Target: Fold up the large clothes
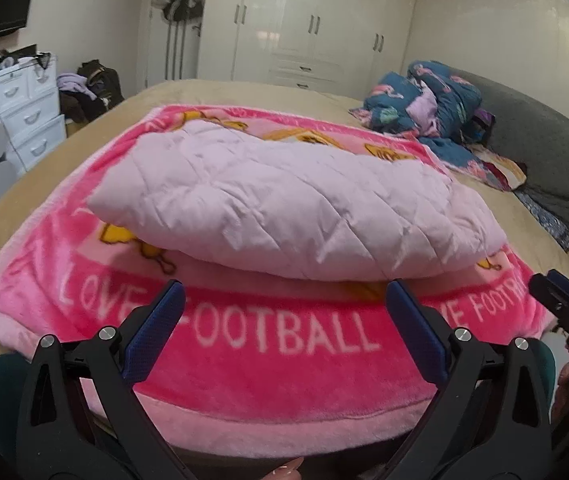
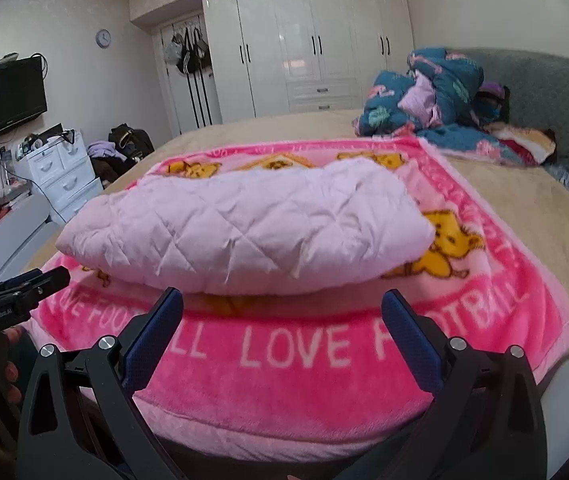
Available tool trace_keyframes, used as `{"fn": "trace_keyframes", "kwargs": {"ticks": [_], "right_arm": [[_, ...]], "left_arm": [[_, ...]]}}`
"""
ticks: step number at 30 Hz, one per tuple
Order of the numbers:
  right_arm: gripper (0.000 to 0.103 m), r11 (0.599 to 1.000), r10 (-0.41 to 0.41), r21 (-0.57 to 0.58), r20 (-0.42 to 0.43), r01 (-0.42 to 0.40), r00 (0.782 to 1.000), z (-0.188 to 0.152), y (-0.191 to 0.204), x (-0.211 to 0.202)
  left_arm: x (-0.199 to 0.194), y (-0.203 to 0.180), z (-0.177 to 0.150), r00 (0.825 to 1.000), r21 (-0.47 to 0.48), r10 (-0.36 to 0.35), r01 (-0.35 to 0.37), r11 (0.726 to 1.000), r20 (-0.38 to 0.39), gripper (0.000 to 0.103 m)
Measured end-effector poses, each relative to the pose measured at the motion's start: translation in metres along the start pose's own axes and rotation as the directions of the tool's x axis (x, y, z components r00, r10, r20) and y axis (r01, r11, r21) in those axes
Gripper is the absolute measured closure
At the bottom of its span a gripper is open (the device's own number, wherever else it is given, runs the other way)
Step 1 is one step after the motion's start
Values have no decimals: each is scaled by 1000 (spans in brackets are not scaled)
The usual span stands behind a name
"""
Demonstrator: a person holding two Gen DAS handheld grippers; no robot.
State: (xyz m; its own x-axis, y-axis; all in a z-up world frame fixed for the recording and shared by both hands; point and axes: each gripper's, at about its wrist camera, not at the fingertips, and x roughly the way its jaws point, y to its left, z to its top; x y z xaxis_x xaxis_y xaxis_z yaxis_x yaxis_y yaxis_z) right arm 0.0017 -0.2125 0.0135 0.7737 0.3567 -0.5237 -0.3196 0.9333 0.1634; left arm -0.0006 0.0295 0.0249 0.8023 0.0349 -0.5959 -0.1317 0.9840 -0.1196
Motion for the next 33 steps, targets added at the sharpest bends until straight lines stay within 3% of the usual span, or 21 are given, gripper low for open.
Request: {"fn": "trace_keyframes", "kwargs": {"ticks": [9,33], "right_arm": [[4,999,39,6,-28,-38,999,-3,10,9],[4,999,45,8,-11,-45,999,2,11,3]], "left_arm": [[-2,-10,-2,1000,31,-28,27,999,6,9],[-2,-13,-2,1000,27,-13,13,1000,2,9]]}}
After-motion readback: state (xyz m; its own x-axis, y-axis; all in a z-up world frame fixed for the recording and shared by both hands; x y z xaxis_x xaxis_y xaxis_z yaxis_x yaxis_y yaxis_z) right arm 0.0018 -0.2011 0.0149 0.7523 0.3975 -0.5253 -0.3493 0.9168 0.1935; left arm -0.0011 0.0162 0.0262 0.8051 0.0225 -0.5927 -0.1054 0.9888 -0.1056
